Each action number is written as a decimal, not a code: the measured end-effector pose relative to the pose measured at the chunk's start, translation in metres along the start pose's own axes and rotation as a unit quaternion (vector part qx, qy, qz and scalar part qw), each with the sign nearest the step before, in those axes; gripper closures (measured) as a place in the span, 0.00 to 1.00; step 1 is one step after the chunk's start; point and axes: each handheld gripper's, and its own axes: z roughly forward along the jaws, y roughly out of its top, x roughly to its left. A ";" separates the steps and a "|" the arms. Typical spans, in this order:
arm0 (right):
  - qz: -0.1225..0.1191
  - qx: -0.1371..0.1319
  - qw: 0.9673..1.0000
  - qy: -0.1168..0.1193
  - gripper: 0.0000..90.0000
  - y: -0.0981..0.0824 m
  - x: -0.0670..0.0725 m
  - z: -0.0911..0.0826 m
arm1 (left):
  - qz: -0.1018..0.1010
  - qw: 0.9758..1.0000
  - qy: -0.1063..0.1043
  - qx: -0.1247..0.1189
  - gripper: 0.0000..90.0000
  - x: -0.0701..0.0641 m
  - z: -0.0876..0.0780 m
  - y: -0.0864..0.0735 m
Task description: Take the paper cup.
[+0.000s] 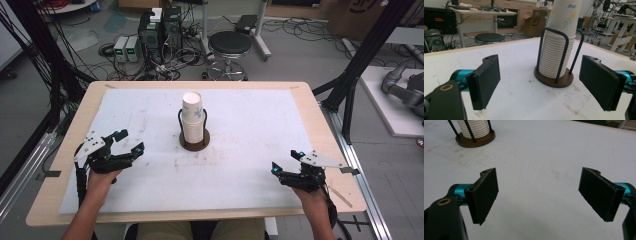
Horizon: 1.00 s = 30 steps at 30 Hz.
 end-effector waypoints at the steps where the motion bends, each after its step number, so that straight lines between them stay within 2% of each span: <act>1: 0.001 0.000 1.000 0.000 0.18 -0.001 -0.001 0.000 | -0.002 1.000 -0.001 -0.001 0.19 0.000 0.001 0.000; 11: 0.011 0.005 1.000 0.007 0.18 -0.002 -0.004 0.003 | -0.010 1.000 -0.006 0.005 0.19 0.001 0.004 -0.001; 16: 0.013 0.000 1.000 0.009 0.18 0.000 -0.001 0.001 | -0.015 1.000 -0.023 0.004 0.20 -0.004 0.005 0.003; 17: 0.006 0.001 1.000 0.008 0.18 0.001 0.001 -0.001 | -0.015 0.999 -0.029 0.005 0.20 -0.005 0.005 0.003; 21: 0.011 0.003 1.000 0.004 0.18 0.002 0.004 -0.003 | -0.022 0.999 -0.048 0.003 0.19 -0.009 0.009 0.010; 28: 0.007 0.007 1.000 0.015 0.18 0.005 0.006 -0.003 | -0.020 0.998 -0.054 0.009 0.19 -0.011 0.016 0.016; 30: 0.008 0.008 1.000 0.016 0.18 0.006 0.007 -0.002 | -0.016 0.998 -0.057 0.006 0.19 -0.011 0.021 0.025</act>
